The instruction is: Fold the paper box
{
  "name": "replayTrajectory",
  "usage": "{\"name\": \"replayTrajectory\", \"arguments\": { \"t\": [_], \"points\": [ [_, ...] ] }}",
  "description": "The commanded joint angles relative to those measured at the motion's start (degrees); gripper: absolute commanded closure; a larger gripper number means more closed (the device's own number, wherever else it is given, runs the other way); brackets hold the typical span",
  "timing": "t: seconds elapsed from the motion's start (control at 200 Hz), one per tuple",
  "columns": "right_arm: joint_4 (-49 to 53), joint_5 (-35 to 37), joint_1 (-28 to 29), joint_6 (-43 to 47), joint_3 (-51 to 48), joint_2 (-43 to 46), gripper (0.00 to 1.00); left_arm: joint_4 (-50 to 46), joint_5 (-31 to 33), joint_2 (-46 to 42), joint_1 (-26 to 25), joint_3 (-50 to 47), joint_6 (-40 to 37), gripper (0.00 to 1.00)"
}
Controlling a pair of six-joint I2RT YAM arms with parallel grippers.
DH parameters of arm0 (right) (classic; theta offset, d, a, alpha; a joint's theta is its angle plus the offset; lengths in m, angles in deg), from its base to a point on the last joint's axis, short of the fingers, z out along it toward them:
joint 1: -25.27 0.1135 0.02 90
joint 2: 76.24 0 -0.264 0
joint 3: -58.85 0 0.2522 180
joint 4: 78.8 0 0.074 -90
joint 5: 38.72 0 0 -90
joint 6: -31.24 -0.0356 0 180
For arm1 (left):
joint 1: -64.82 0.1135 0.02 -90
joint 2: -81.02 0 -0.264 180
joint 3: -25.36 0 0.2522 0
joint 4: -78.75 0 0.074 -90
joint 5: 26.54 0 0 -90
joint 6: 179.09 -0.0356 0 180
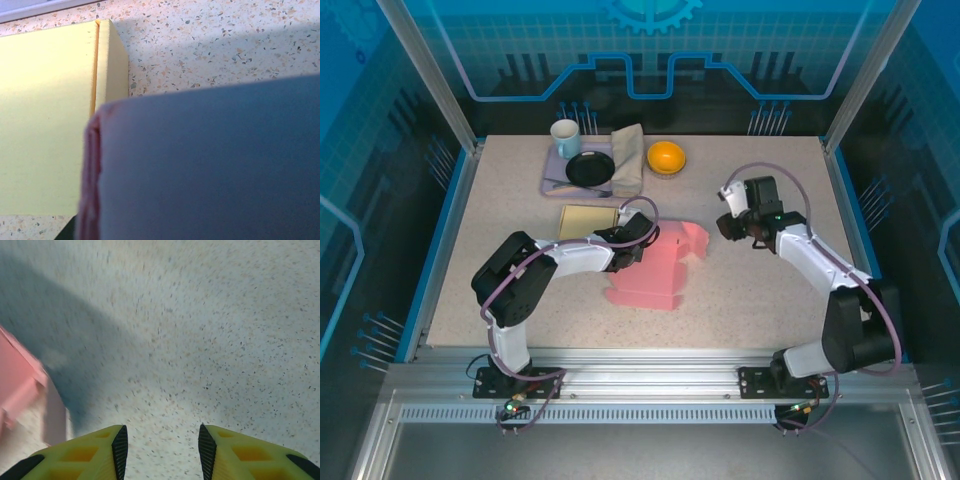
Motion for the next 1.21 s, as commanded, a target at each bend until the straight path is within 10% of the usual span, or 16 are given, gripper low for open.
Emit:
{"name": "replayTrajectory", "arguments": {
  "t": [0.0, 0.48, 1.2],
  "points": [
    [-4.2, -2.0, -1.1, 15.8, -0.8, -3.2, 0.56, -3.4, -0.5, 0.9, -0.1, 0.2, -1.0, 1.0],
    [-7.4, -13.2, 4.9, 31.3, -4.0, -7.2, 0.57, -3.1, -0.8, 0.8, -0.1, -0.1, -1.2, 1.0],
    [-9.8, -11.1, 12.4, 24.6, -1.9, -8.6, 0.57, -3.1, -0.8, 0.7, -0.1, -0.2, -1.0, 1.0]
  ]
}}
